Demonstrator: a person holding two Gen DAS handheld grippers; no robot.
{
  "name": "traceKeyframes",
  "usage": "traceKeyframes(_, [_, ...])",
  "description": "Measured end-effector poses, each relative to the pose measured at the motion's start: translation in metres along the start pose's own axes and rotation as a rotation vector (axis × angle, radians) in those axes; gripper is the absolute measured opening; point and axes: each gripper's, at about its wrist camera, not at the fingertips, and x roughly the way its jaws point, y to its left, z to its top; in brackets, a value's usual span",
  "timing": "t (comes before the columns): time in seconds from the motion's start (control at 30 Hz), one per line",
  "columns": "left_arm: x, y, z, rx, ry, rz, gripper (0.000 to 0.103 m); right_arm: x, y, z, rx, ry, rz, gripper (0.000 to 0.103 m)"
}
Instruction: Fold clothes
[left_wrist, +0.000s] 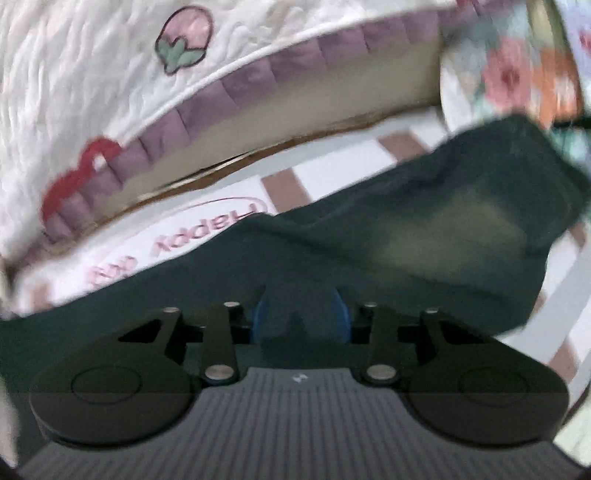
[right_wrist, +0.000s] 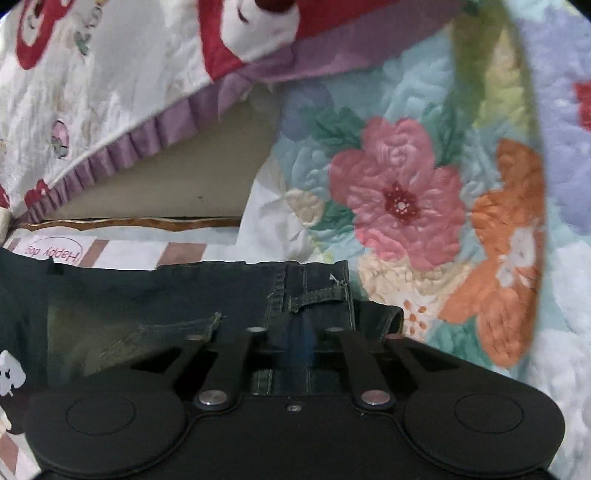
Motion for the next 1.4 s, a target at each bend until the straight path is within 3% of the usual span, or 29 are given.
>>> traceKeyframes(0.03, [0.008, 0.008, -0.006, -0.056, 0.007, -0.026, 0.037, 0.006, -0.003, 0.003, 0.015, 0.006, -0.006, 0.060])
traceKeyframes(0.07, [0.019, 0.015, -0.013, -0.098, 0.027, -0.039, 0.037, 0.012, -0.005, 0.005, 0.026, 0.007, -0.017, 0.065])
traceKeyframes(0.2, [0.039, 0.041, -0.029, -0.084, 0.043, 0.026, 0.037, 0.035, -0.017, 0.015, 0.072, 0.002, -0.093, 0.070])
traceKeyframes(0.37, [0.031, 0.087, -0.031, -0.168, -0.006, 0.003, 0.041, 0.079, -0.025, 0.012, 0.122, 0.081, 0.017, 0.083])
traceKeyframes(0.43, [0.029, 0.095, -0.033, -0.182, -0.007, 0.009, 0.041, 0.088, -0.019, 0.004, 0.106, 0.056, 0.018, 0.083])
traceKeyframes(0.47, [0.029, 0.098, -0.033, -0.186, -0.006, 0.015, 0.041, 0.083, -0.013, 0.000, 0.108, -0.001, 0.026, 0.063])
traceKeyframes(0.5, [0.028, 0.099, -0.034, -0.186, -0.005, 0.019, 0.041, 0.077, -0.008, -0.004, 0.111, -0.057, 0.035, 0.033])
traceKeyframes(0.53, [0.028, 0.098, -0.035, -0.184, -0.004, 0.022, 0.041, 0.072, -0.003, -0.008, 0.114, -0.114, 0.043, 0.014])
traceKeyframes(0.63, [0.026, 0.094, -0.036, -0.166, 0.000, 0.038, 0.041, 0.028, 0.026, -0.008, 0.063, -0.257, 0.060, 0.012])
traceKeyframes(0.7, [0.026, 0.089, -0.035, -0.121, 0.008, 0.065, 0.042, -0.018, 0.032, 0.003, -0.010, -0.373, -0.035, 0.010])
traceKeyframes(0.77, [0.030, 0.084, -0.034, -0.079, 0.029, 0.090, 0.046, -0.040, 0.009, 0.015, 0.050, -0.416, -0.124, 0.009])
traceKeyframes(0.87, [0.041, 0.077, -0.037, -0.045, 0.069, 0.105, 0.048, -0.017, -0.030, 0.026, 0.138, -0.268, -0.182, 0.011])
traceKeyframes(0.93, [0.049, 0.072, -0.040, -0.022, 0.088, 0.126, 0.049, 0.000, -0.030, 0.018, 0.115, -0.213, -0.255, 0.013])
traceKeyframes(0.97, [0.053, 0.071, -0.041, -0.012, 0.091, 0.135, 0.051, 0.005, -0.025, 0.012, 0.092, -0.203, -0.300, 0.027])
traceKeyframes(1.07, [0.054, 0.074, -0.043, -0.022, 0.084, 0.127, 0.053, 0.015, -0.012, -0.007, 0.053, -0.198, -0.422, 0.038])
traceKeyframes(1.1, [0.053, 0.076, -0.044, -0.032, 0.082, 0.121, 0.053, -0.002, -0.007, -0.018, 0.118, -0.260, -0.410, 0.040])
traceKeyframes(1.13, [0.052, 0.079, -0.045, -0.037, 0.082, 0.119, 0.053, -0.022, -0.002, -0.031, 0.186, -0.332, -0.364, 0.050])
traceKeyframes(1.17, [0.052, 0.082, -0.046, -0.039, 0.083, 0.119, 0.053, -0.040, 0.002, -0.045, 0.248, -0.383, -0.312, 0.067])
traceKeyframes(1.23, [0.050, 0.085, -0.047, -0.037, 0.083, 0.127, 0.053, -0.067, 0.009, -0.078, 0.354, -0.412, -0.187, 0.070])
traceKeyframes(1.27, [0.049, 0.086, -0.046, -0.040, 0.083, 0.130, 0.053, -0.076, 0.012, -0.094, 0.408, -0.406, -0.131, 0.070])
traceKeyframes(1.4, [0.048, 0.088, -0.047, -0.071, 0.072, 0.127, 0.053, -0.070, 0.011, -0.154, 0.642, -0.232, 0.061, 0.070])
